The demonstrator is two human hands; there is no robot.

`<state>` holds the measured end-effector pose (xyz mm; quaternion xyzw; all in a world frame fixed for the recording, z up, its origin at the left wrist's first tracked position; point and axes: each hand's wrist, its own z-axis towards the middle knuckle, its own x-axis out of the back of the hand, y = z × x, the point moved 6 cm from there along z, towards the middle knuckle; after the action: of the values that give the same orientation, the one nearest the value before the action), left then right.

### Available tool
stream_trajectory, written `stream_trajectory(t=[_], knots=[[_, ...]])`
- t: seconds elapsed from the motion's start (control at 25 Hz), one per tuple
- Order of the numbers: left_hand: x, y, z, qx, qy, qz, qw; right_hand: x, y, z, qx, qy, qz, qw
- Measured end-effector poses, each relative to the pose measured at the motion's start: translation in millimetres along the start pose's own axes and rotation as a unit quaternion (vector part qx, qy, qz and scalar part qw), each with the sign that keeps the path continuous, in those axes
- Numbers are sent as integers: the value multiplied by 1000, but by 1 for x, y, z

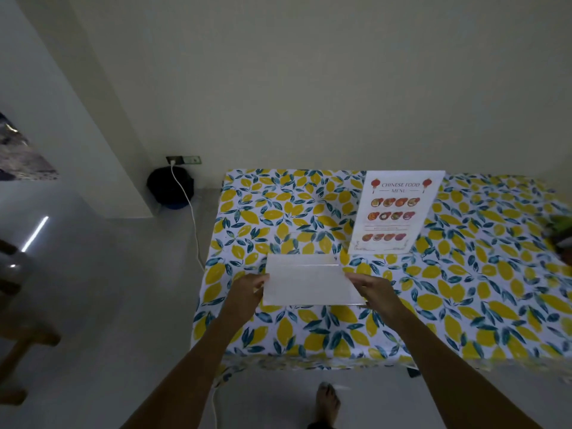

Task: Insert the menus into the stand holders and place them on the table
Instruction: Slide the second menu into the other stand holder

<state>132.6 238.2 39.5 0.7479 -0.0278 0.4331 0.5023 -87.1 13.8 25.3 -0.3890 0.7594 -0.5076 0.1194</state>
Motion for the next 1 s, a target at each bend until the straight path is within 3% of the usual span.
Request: stream_trajectory(t=[0.28,0.4,0.56,0.84,1.0], knots=[[23,13,35,-44,7,12,999,13,-29,35,-3,25,-1,1000],[35,14,71,-43,7,15,999,17,-57,56,66,56,-97,992],[47,21,118,-33,15,20,999,10,-93,93,171,63,-278,943],[53,21,176,28,48,27,998,-5,-118,142,146,70,-254,954],[55,21,196,20,54,53,997,-4,-124,160,155,99,-272,945]])
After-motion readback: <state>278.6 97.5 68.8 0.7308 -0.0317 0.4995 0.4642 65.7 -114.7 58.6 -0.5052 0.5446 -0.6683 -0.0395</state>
